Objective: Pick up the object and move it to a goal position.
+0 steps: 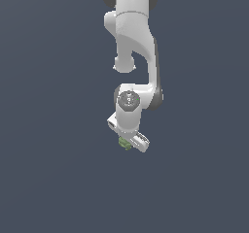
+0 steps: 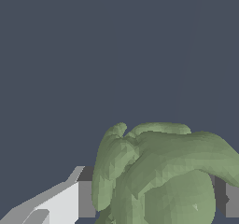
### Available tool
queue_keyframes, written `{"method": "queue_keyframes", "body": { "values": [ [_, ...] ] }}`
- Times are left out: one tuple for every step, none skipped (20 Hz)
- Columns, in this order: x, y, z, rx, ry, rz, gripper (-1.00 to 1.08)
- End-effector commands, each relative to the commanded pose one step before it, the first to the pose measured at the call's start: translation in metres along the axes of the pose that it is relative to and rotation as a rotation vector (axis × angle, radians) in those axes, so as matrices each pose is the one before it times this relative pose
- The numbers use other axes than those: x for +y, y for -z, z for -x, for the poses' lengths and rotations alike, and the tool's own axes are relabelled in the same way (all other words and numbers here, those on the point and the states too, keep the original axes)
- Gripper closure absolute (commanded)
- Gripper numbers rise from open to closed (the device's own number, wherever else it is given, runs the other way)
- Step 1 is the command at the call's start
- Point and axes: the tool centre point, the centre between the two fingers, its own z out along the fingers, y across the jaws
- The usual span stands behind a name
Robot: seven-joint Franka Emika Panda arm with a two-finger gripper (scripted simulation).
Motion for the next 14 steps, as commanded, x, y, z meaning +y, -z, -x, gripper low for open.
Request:
{"method": "queue_keyframes", "body": {
  "values": [
    [0.00055, 0.00107, -0.00042, 0.00005, 0.00005, 0.00005, 1.08],
    [0.00077, 0.00154, -0.00051, 0.0, 0.0, 0.0, 1.08],
    [0.00108, 0.00217, -0.00071, 0.0, 0.0, 0.0, 1.08],
    [0.00139, 0.00281, -0.00092, 0.0, 0.0, 0.0, 1.08],
    [0.00171, 0.00346, -0.00113, 0.0, 0.0, 0.0, 1.08],
    [0.00204, 0.00412, -0.00135, 0.0, 0.0, 0.0, 1.08],
    [0.00238, 0.00481, -0.00158, 0.0, 0.0, 0.0, 1.08],
    [0.00286, 0.00565, -0.00192, -0.00011, -0.00021, -0.00042, 1.08],
    [0.00309, 0.00627, -0.00207, 0.0, 0.0, 0.0, 1.08],
    [0.00345, 0.00703, -0.00233, 0.0, 0.0, 0.0, 1.08],
    [0.00379, 0.00774, -0.00257, 0.0, 0.0, 0.0, 1.08],
    [0.0041, 0.00839, -0.0028, 0.0, 0.0, 0.0, 1.08],
    [0.00437, 0.00899, -0.00302, 0.0, 0.0, 0.0, 1.08],
    [0.00462, 0.00955, -0.00322, 0.0, 0.0, 0.0, 1.08]
  ]
}}
